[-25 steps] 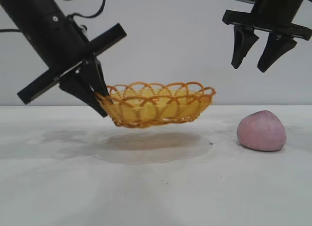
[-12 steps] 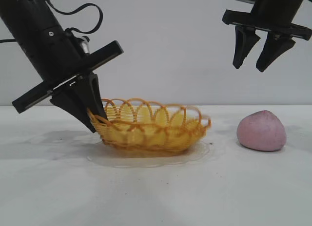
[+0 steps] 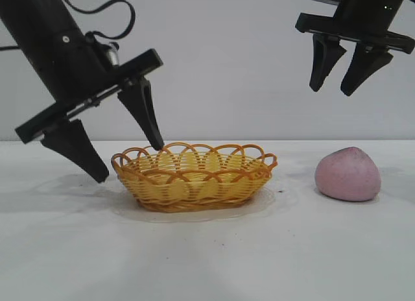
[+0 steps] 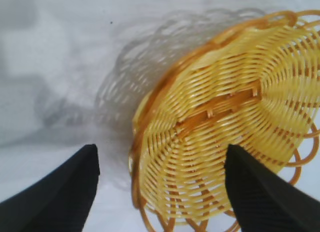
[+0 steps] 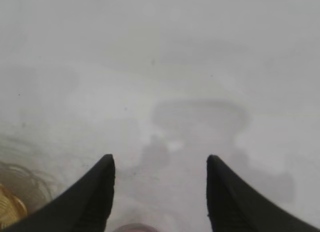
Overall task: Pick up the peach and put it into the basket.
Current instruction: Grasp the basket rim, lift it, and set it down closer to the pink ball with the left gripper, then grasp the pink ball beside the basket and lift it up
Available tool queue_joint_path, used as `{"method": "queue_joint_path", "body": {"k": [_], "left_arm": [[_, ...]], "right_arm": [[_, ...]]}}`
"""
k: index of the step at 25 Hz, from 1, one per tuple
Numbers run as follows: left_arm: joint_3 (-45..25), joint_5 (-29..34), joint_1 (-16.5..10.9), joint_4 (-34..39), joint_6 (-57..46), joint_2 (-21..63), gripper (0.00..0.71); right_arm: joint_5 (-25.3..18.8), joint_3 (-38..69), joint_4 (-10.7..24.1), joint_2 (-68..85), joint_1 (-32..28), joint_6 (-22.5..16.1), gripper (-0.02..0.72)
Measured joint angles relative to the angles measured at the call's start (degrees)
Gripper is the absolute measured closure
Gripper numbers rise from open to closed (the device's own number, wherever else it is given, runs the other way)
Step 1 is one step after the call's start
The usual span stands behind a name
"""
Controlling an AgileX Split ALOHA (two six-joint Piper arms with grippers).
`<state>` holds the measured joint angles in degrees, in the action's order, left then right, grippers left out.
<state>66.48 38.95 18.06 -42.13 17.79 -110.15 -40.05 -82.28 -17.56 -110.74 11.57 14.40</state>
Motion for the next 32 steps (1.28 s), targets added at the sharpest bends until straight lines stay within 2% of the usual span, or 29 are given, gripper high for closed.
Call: {"method": "queue_joint_path", "body": {"k": [4,10,13,18,20,23,26,30,32], "left_arm": [[0.0,1.3,-0.5,5.5,0.1,5.9,0.226],[0.0,6.0,-3.0,16.3,-0.3,16.1,0.226],[0.0,9.0,-3.6,27.6,-3.7,20.6,0.226],[0.0,17.3,-4.3,51.4,-15.7,23.3,0.226],[0.0,21.3,-5.2,56.4,-19.0,23.3,0.226],[-0.1,25.6,-7.9,57.8,-20.5,23.4,0.226],[-2.2,26.8,-10.4,57.1,-20.6,25.7,0.226],[-6.5,27.0,-13.6,53.9,-20.1,32.4,0.226],[-9.0,27.0,-14.1,52.4,-19.2,36.5,0.226]], "right_arm": [[-0.8,0.0,0.0,0.0,0.0,0.0,0.311],[-1.2,0.0,0.0,0.0,0.0,0.0,0.311],[-1.2,0.0,0.0,0.0,0.0,0.0,0.311],[-1.2,0.0,0.0,0.0,0.0,0.0,0.311],[-1.5,0.0,0.0,0.0,0.0,0.0,0.311],[-1.7,0.0,0.0,0.0,0.0,0.0,0.311],[-2.0,0.0,0.0,0.0,0.0,0.0,0.311],[-2.1,0.0,0.0,0.0,0.0,0.0,0.311],[-2.1,0.0,0.0,0.0,0.0,0.0,0.311]]}}
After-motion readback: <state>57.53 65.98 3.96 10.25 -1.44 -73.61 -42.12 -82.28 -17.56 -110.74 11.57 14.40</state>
